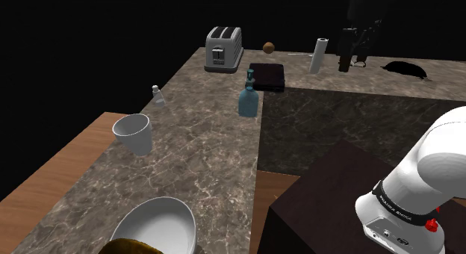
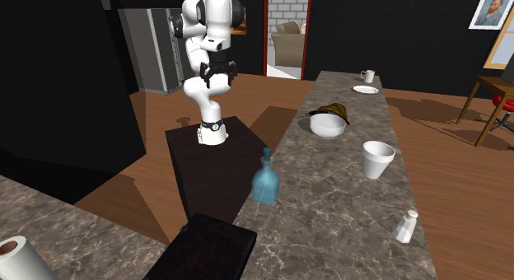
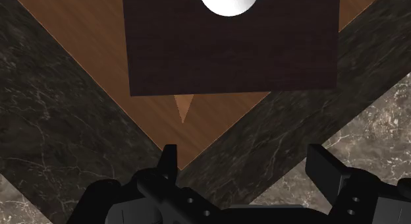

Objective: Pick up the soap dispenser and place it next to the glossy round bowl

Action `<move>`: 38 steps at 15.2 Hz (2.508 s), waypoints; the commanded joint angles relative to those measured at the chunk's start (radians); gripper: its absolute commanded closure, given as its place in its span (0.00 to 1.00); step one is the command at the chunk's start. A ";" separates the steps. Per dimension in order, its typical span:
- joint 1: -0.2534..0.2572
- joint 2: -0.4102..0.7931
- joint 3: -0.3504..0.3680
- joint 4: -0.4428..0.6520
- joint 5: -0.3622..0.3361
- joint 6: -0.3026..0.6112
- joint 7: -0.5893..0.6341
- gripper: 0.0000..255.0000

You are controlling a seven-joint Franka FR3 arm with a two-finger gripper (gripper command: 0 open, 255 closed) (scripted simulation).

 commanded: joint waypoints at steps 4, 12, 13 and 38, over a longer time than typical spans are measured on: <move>0.005 0.113 0.008 0.038 0.007 0.077 0.016 0.00; 0.014 0.421 0.026 0.197 0.017 0.233 0.054 0.00; 0.015 0.460 0.028 0.223 0.018 0.247 0.059 0.00; 0.028 1.130 0.043 0.768 0.007 0.384 0.118 0.00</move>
